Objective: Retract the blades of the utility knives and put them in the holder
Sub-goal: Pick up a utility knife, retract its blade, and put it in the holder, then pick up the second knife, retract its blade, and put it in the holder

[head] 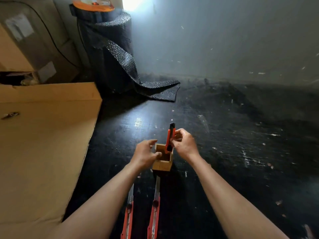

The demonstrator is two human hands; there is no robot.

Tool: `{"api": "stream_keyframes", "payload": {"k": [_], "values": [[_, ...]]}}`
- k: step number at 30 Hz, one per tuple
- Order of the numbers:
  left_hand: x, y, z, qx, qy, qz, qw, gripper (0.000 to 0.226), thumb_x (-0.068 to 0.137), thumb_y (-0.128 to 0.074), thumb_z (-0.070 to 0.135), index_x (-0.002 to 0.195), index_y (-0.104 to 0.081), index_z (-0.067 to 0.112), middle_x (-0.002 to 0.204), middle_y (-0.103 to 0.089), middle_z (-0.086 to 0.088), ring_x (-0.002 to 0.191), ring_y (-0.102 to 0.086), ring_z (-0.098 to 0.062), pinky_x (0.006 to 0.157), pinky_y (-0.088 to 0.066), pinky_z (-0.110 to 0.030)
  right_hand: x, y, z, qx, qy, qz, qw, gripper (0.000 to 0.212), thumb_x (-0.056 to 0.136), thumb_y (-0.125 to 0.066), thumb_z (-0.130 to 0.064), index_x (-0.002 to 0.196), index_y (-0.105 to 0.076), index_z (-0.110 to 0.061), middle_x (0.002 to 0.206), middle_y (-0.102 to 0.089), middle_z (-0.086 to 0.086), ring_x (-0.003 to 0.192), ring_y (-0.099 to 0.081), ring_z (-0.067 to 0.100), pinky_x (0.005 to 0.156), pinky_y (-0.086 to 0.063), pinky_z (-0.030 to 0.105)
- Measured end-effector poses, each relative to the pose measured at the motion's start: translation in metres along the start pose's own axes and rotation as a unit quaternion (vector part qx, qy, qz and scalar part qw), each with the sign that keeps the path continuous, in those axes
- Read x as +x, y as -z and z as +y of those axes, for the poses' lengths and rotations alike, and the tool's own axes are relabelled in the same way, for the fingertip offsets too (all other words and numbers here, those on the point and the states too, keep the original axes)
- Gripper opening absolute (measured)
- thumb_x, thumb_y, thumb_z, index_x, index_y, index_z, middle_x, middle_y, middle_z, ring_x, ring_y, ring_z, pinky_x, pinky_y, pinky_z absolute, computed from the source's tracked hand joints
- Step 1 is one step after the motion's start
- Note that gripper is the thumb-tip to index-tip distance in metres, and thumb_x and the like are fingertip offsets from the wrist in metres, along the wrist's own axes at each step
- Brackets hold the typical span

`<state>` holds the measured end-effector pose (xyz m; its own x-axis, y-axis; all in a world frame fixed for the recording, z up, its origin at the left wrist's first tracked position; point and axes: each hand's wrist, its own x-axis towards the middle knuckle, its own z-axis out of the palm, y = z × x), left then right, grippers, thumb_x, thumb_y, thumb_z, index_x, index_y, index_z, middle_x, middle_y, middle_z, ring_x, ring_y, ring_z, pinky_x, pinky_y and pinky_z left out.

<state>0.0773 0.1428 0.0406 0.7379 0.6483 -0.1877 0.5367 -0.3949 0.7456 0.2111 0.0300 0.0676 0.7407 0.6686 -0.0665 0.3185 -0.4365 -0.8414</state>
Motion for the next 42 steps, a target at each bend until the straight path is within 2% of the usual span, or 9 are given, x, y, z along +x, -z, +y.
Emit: {"api": "stream_keyframes", "payload": {"k": [5, 10, 14, 19, 24, 28, 32, 36, 42], "values": [[-0.002, -0.017, -0.019, 0.008, 0.018, -0.013, 1.0, 0.087, 0.069, -0.092, 0.033, 0.146, -0.054, 0.017, 0.138, -0.063, -0.008, 0.123, -0.063, -0.024, 0.105, -0.053, -0.043, 0.002, -0.013, 0.02, -0.03, -0.021, -0.024, 0.999, 0.011, 0.091, -0.071, -0.011, 0.1, -0.065, -0.015, 0.086, -0.069, -0.005, 0.06, -0.063, -0.013, 0.049, -0.043, 0.005], [-0.006, -0.024, -0.02, -0.026, 0.016, -0.002, 1.0, 0.083, 0.073, -0.091, 0.025, 0.147, -0.054, 0.015, 0.135, -0.067, -0.005, 0.117, -0.066, -0.018, 0.098, -0.049, -0.028, 0.006, -0.023, 0.03, -0.07, -0.031, -0.029, 0.997, 0.009, 0.088, -0.072, -0.021, 0.096, -0.068, -0.023, 0.092, -0.075, -0.002, 0.082, -0.069, 0.014, 0.06, -0.048, 0.021], [-0.007, -0.023, -0.019, -0.046, 0.013, -0.004, 0.999, 0.077, 0.075, -0.09, 0.022, 0.145, -0.057, 0.017, 0.132, -0.068, -0.003, 0.113, -0.064, -0.013, 0.093, -0.047, -0.024, 0.007, -0.025, 0.031, -0.094, -0.042, -0.009, 0.995, 0.004, 0.095, -0.066, -0.023, 0.096, -0.069, -0.02, 0.093, -0.074, 0.0, 0.087, -0.069, 0.018, 0.075, -0.058, 0.037], [-0.013, -0.021, -0.015, -0.06, 0.004, -0.004, 0.998, 0.062, 0.081, -0.085, 0.015, 0.139, -0.062, 0.02, 0.132, -0.068, -0.005, 0.115, -0.063, -0.017, 0.096, -0.049, -0.032, 0.0, -0.02, 0.029, -0.116, -0.03, -0.001, 0.993, 0.008, 0.097, -0.065, -0.02, 0.103, -0.068, -0.017, 0.099, -0.072, 0.003, 0.09, -0.068, 0.019, 0.071, -0.054, 0.03], [-0.029, -0.018, -0.02, -0.055, 0.017, 0.015, 0.998, 0.074, 0.081, -0.086, 0.018, 0.147, -0.052, 0.012, 0.141, -0.063, -0.011, 0.123, -0.064, -0.025, 0.101, -0.054, -0.042, -0.021, -0.017, 0.029, -0.129, -0.029, 0.005, 0.991, 0.012, 0.095, -0.066, -0.021, 0.106, -0.067, -0.018, 0.105, -0.074, 0.003, 0.096, -0.069, 0.02, 0.082, -0.06, 0.039], [-0.051, -0.021, -0.028, -0.026, 0.018, 0.036, 0.999, 0.071, 0.082, -0.085, 0.02, 0.145, -0.054, 0.01, 0.138, -0.065, -0.01, 0.119, -0.066, -0.022, 0.101, -0.054, -0.036, -0.049, -0.021, 0.033, -0.137, -0.04, 0.002, 0.99, 0.014, 0.095, -0.065, -0.022, 0.108, -0.066, -0.019, 0.107, -0.073, 0.002, 0.098, -0.069, 0.019, 0.082, -0.06, 0.038], [-0.08, -0.03, -0.038, -0.006, 0.01, 0.024, 1.0, 0.053, 0.085, -0.081, 0.013, 0.135, -0.064, 0.014, 0.122, -0.073, -0.007, 0.114, -0.068, -0.022, 0.096, -0.051, -0.029, -0.084, -0.035, 0.044, -0.156, -0.081, -0.056, 0.983, 0.014, 0.093, -0.065, -0.026, 0.107, -0.065, -0.026, 0.102, -0.071, -0.002, 0.094, -0.068, 0.017, 0.084, -0.059, 0.042], [-0.103, -0.043, -0.053, 0.005, 0.031, -0.027, 0.999, 0.048, 0.087, -0.077, 0.011, 0.133, -0.066, 0.016, 0.127, -0.072, -0.003, 0.12, -0.066, -0.018, 0.1, -0.051, -0.028, -0.117, -0.054, 0.058, -0.173, -0.12, -0.11, 0.971, 0.025, 0.093, -0.066, -0.027, 0.117, -0.065, -0.026, 0.109, -0.07, -0.002, 0.098, -0.067, 0.017, 0.087, -0.058, 0.043], [-0.131, -0.06, -0.078, 0.025, 0.072, -0.102, 0.992, 0.036, 0.088, -0.076, 0.013, 0.123, -0.071, 0.018, 0.115, -0.076, 0.001, 0.111, -0.07, -0.014, 0.094, -0.058, -0.033, -0.162, -0.076, 0.081, -0.2, -0.167, -0.169, 0.951, 0.036, 0.093, -0.067, -0.026, 0.128, -0.063, -0.023, 0.12, -0.069, 0.002, 0.103, -0.068, 0.019, 0.088, -0.058, 0.041]]}}
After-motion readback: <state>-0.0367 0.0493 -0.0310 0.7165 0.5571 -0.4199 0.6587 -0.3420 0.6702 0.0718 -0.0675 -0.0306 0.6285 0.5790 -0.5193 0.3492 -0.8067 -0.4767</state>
